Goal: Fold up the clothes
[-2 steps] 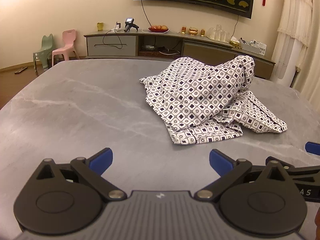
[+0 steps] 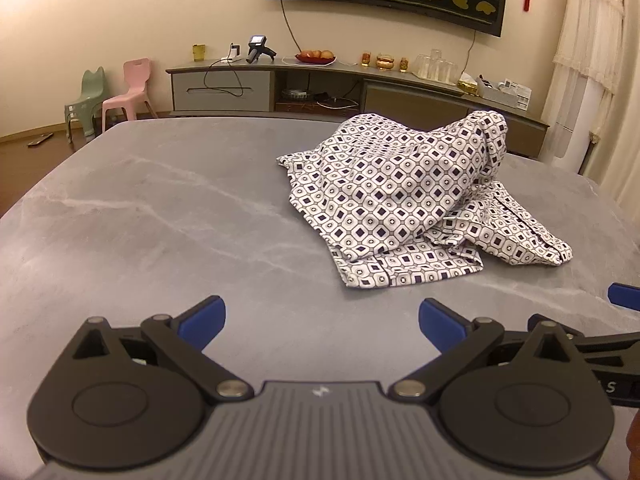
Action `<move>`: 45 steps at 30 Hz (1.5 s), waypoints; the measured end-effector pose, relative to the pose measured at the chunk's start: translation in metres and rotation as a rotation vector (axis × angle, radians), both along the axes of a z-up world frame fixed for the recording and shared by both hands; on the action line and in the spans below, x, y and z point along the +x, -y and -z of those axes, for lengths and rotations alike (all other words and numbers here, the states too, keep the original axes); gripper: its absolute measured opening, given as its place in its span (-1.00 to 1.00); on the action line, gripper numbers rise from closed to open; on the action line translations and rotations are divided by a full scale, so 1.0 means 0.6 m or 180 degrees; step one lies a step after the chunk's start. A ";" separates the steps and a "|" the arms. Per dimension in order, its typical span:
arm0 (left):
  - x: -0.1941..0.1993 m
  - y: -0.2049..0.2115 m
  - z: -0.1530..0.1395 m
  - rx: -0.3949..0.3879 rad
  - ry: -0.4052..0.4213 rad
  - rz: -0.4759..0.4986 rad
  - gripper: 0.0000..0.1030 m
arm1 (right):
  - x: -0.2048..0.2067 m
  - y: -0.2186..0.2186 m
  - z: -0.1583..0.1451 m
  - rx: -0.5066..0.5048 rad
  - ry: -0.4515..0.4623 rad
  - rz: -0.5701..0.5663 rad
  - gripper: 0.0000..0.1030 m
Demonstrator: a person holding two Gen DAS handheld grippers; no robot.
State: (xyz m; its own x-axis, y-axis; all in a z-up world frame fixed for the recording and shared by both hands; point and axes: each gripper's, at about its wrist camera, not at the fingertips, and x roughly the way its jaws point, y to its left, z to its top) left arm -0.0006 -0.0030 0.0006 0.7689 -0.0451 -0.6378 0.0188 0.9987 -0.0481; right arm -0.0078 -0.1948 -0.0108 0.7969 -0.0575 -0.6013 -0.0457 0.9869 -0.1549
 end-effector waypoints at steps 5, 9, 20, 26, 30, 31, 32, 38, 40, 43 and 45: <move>-0.002 0.011 0.000 0.0092 -0.0008 0.0080 1.00 | 0.012 0.008 0.001 0.0286 -0.0041 0.0057 0.99; -0.014 0.020 -0.002 0.0144 0.0117 0.0144 1.00 | 0.002 0.011 -0.001 0.0249 0.0030 0.0055 0.99; -0.023 0.021 -0.021 0.0027 0.0091 0.0366 1.00 | 0.005 0.005 0.000 0.0124 -0.0012 -0.0004 0.98; -0.024 0.020 -0.014 -0.0118 0.0004 0.0527 -0.73 | -0.005 0.007 -0.007 0.0281 0.0057 -0.0114 0.24; -0.032 0.024 -0.019 -0.0069 0.0080 0.0555 -0.99 | -0.003 0.002 0.001 0.0223 -0.0025 -0.0149 -0.44; -0.033 0.025 -0.020 -0.0054 0.0106 0.0555 -0.99 | -0.004 0.000 0.002 0.0208 -0.0037 -0.0165 -0.66; -0.034 0.026 -0.022 -0.0045 0.0126 0.0547 -0.99 | -0.004 -0.001 0.002 0.0204 -0.0044 -0.0182 -0.75; -0.034 0.025 -0.024 -0.0061 0.0152 0.0534 -1.00 | -0.007 0.002 -0.002 0.0222 -0.0036 -0.0220 -1.00; -0.033 0.024 -0.023 -0.0075 0.0149 0.0540 -1.00 | -0.007 0.002 -0.003 0.0220 -0.0041 -0.0222 -1.00; -0.036 0.027 -0.025 -0.0072 0.0161 0.0554 -1.00 | -0.005 0.001 -0.001 0.0214 -0.0052 -0.0229 -1.00; -0.037 0.027 -0.026 -0.0076 0.0165 0.0549 -1.00 | -0.005 0.000 0.000 0.0213 -0.0051 -0.0226 -1.00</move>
